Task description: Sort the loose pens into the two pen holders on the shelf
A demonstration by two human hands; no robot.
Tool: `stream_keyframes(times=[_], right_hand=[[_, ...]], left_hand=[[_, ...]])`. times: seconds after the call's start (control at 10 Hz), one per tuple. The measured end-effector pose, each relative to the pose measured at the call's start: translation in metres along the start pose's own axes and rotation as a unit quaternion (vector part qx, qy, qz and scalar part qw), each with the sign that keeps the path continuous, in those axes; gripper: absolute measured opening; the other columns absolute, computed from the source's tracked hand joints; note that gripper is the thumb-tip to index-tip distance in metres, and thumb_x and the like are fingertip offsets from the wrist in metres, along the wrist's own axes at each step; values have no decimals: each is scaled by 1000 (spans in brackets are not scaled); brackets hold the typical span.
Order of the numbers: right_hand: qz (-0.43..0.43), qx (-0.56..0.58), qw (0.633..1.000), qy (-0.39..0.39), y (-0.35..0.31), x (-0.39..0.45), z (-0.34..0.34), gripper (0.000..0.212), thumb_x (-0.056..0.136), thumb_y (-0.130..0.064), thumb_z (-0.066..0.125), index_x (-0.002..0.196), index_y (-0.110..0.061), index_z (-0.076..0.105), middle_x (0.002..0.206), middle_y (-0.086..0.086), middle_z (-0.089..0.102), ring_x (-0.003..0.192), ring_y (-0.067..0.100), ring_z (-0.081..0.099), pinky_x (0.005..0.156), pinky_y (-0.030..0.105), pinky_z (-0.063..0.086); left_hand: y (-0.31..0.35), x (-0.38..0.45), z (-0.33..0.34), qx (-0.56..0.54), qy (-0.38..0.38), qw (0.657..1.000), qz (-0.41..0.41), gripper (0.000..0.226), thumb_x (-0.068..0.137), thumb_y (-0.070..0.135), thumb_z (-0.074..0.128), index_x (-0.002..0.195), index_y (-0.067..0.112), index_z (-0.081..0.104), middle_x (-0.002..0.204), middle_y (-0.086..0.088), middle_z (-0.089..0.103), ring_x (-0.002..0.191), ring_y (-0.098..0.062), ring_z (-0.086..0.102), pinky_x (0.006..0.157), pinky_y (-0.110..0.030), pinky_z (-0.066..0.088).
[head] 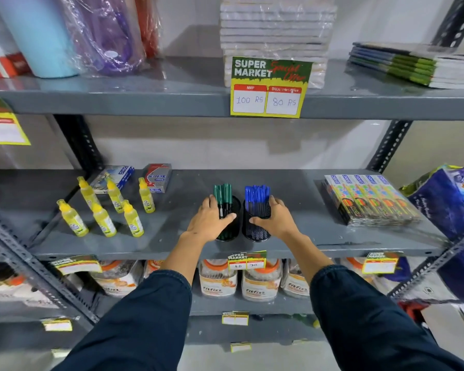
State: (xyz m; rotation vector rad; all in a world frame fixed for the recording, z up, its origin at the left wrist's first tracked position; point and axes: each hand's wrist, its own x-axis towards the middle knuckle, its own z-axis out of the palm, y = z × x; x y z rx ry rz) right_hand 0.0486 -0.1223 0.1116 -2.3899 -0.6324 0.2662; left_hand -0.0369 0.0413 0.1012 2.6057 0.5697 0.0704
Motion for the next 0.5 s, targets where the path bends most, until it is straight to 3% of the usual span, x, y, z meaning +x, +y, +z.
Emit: stream_keyframes(times=[0.3, 0.4, 0.5], right_hand=[[26, 8, 1000, -9, 2, -14, 3, 88, 79, -32, 73, 144, -1, 21, 146, 15, 31, 127, 32, 43, 106, 34, 39], [17, 24, 999, -18, 2, -14, 4, 100, 77, -36, 74, 146, -2, 12, 154, 16, 20, 140, 31, 27, 114, 38, 29], [-21, 38, 998, 34, 1, -18, 3, 106, 78, -44, 71, 148, -5, 2, 160, 11, 3, 148, 26, 3, 121, 42, 17]], left_hand=[[4, -21, -2, -16, -19, 1000, -12, 87, 89, 55, 43, 144, 5, -3, 156, -15, 2, 141, -31, 12, 111, -44, 24], [3, -23, -3, -33, -29, 999, -18, 92, 88, 58, 42, 144, 7, -10, 156, -13, -9, 142, -31, 8, 112, -45, 21], [4, -26, -6, -24, 35, 999, 1, 96, 84, 65, 40, 144, 9, -9, 156, -11, -10, 142, -33, 5, 113, -45, 18]])
